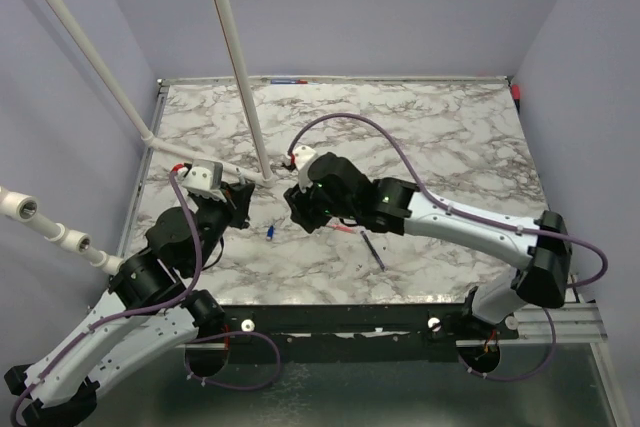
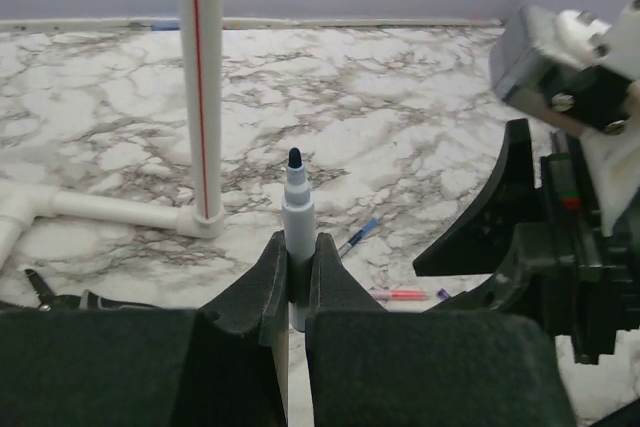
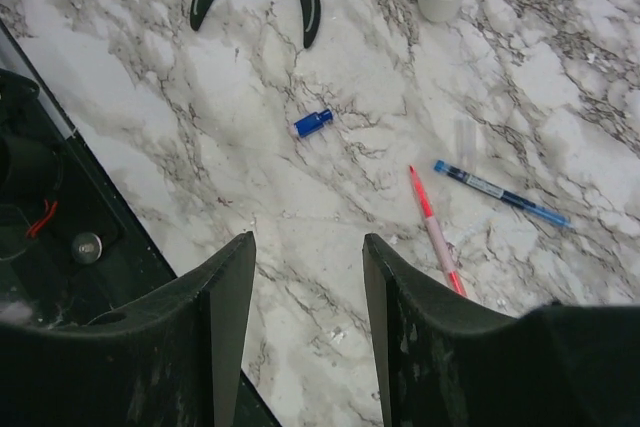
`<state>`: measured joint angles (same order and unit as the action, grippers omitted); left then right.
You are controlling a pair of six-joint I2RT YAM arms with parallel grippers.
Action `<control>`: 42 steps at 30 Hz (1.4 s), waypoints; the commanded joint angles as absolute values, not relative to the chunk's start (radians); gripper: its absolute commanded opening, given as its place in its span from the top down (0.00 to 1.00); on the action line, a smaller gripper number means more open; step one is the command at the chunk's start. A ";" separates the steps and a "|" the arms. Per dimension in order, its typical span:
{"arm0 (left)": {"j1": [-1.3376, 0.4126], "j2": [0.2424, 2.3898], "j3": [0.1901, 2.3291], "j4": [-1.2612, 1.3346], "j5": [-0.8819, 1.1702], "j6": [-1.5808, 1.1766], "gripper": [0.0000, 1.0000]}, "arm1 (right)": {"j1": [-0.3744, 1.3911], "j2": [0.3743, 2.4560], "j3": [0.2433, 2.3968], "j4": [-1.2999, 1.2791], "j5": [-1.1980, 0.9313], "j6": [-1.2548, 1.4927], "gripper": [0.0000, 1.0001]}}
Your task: Insert the pens into the pen caps
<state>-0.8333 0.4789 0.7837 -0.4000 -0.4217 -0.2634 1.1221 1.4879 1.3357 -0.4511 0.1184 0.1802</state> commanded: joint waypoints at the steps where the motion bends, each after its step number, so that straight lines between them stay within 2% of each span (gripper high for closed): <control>1: -0.836 0.437 0.751 -0.430 -0.576 -0.248 1.00 | 1.101 1.629 1.411 -0.452 0.025 0.149 0.51; 8: -0.835 0.430 0.746 -0.430 -0.596 -0.246 1.00 | 1.085 1.818 1.500 -0.399 0.007 0.186 0.59; 12: -0.834 0.431 0.746 -0.429 -0.591 -0.247 1.00 | 1.085 1.908 1.562 -0.383 0.008 0.206 0.73; 16: -0.834 0.434 0.744 -0.427 -0.592 -0.246 1.00 | 1.085 1.979 1.611 -0.364 0.034 0.211 0.97; 17: -0.834 0.434 0.744 -0.426 -0.592 -0.246 1.00 | 1.086 1.994 1.623 -0.363 0.038 0.211 0.99; 32: -0.831 0.439 0.742 -0.424 -0.581 -0.245 1.00 | 1.079 2.231 1.818 -0.374 0.014 0.218 0.99; 42: -0.828 0.447 0.741 -0.423 -0.578 -0.244 1.00 | 1.078 2.304 1.829 -0.402 0.012 0.211 0.99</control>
